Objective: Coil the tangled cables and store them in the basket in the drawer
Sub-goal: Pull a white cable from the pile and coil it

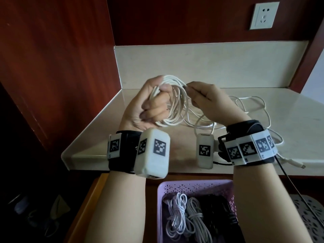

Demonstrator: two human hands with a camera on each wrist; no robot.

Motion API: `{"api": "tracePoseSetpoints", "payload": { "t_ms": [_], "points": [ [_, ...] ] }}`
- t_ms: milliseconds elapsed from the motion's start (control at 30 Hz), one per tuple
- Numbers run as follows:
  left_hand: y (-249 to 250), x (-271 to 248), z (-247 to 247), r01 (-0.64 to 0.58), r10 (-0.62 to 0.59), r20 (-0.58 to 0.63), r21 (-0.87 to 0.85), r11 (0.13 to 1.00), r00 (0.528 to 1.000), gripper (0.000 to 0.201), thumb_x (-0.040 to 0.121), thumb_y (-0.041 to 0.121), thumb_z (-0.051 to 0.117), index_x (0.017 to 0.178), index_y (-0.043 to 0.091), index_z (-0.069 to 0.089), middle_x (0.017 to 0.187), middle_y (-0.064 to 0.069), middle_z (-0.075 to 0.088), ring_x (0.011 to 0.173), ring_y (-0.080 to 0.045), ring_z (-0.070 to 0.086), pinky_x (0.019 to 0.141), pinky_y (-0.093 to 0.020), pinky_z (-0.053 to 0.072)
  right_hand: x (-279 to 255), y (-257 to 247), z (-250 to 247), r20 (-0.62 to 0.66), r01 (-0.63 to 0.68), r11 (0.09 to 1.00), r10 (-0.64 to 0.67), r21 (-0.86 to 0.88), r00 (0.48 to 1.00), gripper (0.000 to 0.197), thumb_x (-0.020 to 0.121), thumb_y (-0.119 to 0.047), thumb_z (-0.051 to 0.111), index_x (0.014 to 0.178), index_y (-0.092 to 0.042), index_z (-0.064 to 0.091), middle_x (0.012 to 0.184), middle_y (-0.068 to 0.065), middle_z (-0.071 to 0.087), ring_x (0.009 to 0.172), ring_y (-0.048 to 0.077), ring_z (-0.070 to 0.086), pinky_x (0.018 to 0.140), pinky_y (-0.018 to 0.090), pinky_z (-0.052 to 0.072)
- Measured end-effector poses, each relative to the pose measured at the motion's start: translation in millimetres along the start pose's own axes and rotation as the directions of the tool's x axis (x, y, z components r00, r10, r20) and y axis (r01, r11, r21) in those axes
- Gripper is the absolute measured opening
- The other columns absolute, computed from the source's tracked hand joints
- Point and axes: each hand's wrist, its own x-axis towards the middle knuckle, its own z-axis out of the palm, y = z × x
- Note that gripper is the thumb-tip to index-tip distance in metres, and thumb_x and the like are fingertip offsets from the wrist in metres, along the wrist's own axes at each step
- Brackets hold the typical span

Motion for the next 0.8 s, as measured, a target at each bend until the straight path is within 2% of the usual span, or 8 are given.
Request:
{"api": "tracePoseSetpoints", "payload": {
  "t_ms": [100, 200, 333, 467, 567, 667, 733, 800],
  "points": [
    [9, -2, -1, -0.232, 0.228, -0.041, -0.174, 0.957, 0.973, 0.013, 0.098, 0.015, 0.039, 0.086, 0.013, 0.036, 0.045, -0.002, 0.036, 0.034, -0.016, 0.031, 0.036, -0.023, 0.019, 1, 5, 1, 0.056, -0.045, 0.996, 0.050, -0.082, 0.997, 0.018, 0.100, -0.022, 0.044, 0.087, -0.021, 0.056, 0.051, -0.018, 0.048, 0.048, -0.001, 0.044, 0.052, 0.013, 0.031],
    [17, -7, -5, -0.492, 0.458, -0.180, -0.343, 0.800, 0.870, 0.028, 0.096, 0.013, 0.035, 0.075, 0.027, 0.024, 0.047, 0.001, 0.034, 0.033, -0.012, 0.026, 0.039, -0.021, 0.021, 0, 16, -5, 0.056, -0.116, 0.983, 0.125, -0.145, 0.991, 0.015, 0.096, -0.019, 0.050, 0.096, -0.022, 0.065, 0.054, -0.008, 0.046, 0.046, 0.004, 0.040, 0.049, 0.015, 0.031],
    [18, -10, -12, -0.668, 0.557, -0.414, -0.195, 0.718, 0.720, 0.030, 0.084, -0.007, 0.050, 0.061, 0.010, 0.042, 0.045, -0.006, 0.041, 0.032, -0.021, 0.038, 0.037, -0.032, 0.034, -1, 22, -14, -0.126, -0.212, 0.945, 0.186, -0.248, 0.974, 0.024, 0.087, -0.014, 0.056, 0.106, -0.026, 0.065, 0.050, -0.003, 0.048, 0.049, 0.017, 0.042, 0.055, 0.026, 0.038],
    [6, -1, -7, -0.784, 0.679, -0.471, -0.043, 0.619, 0.563, 0.046, 0.093, 0.013, 0.038, 0.047, 0.013, 0.038, 0.038, 0.003, 0.036, 0.028, -0.008, 0.033, 0.034, -0.021, 0.033, -1, 23, -19, -0.323, -0.425, 0.827, 0.315, -0.367, 0.892, 0.017, 0.081, -0.031, 0.063, 0.096, -0.024, 0.068, 0.072, 0.003, 0.064, 0.078, 0.028, 0.061, 0.070, 0.032, 0.046],
    [7, -3, -5, -0.795, 0.742, -0.386, 0.033, 0.605, 0.549, 0.050, 0.100, 0.020, 0.031, 0.050, 0.017, 0.034, 0.039, 0.008, 0.032, 0.029, -0.006, 0.028, 0.035, -0.017, 0.029, -5, 27, -30, -0.448, -0.552, 0.783, 0.400, -0.286, 0.800, 0.016, 0.081, -0.027, 0.062, 0.080, -0.012, 0.069, 0.065, 0.010, 0.061, 0.076, 0.034, 0.062, 0.066, 0.031, 0.045],
    [6, 1, -7, -0.739, 0.706, -0.416, 0.109, 0.665, 0.574, 0.045, 0.099, 0.019, 0.032, 0.054, 0.018, 0.031, 0.039, 0.009, 0.031, 0.029, -0.006, 0.026, 0.034, -0.017, 0.028, -1, 34, -32, -0.595, -0.513, 0.852, 0.360, -0.103, 0.718, 0.014, 0.081, -0.017, 0.050, 0.075, -0.013, 0.062, 0.066, 0.014, 0.067, 0.071, 0.034, 0.065, 0.070, 0.038, 0.054],
    [4, 7, -8, -0.673, 0.675, -0.456, 0.200, 0.712, 0.580, 0.040, 0.099, 0.018, 0.033, 0.060, 0.019, 0.025, 0.040, 0.010, 0.029, 0.029, -0.005, 0.023, 0.034, -0.017, 0.026, 2, 35, -31, -0.729, -0.393, 0.919, 0.242, -0.040, 0.640, 0.017, 0.085, -0.014, 0.045, 0.080, -0.015, 0.061, 0.068, 0.013, 0.069, 0.069, 0.034, 0.067, 0.071, 0.045, 0.055],
    [2, 10, -10, -0.629, 0.663, -0.475, 0.257, 0.734, 0.579, 0.040, 0.098, 0.016, 0.034, 0.059, 0.020, 0.024, 0.041, 0.010, 0.027, 0.029, -0.004, 0.022, 0.034, -0.017, 0.026, 2, 33, -35, -0.830, -0.289, 0.948, 0.052, -0.135, 0.556, 0.024, 0.090, -0.012, 0.041, 0.095, -0.010, 0.064, 0.078, 0.017, 0.069, 0.076, 0.037, 0.064, 0.072, 0.043, 0.051]
  ]
}}
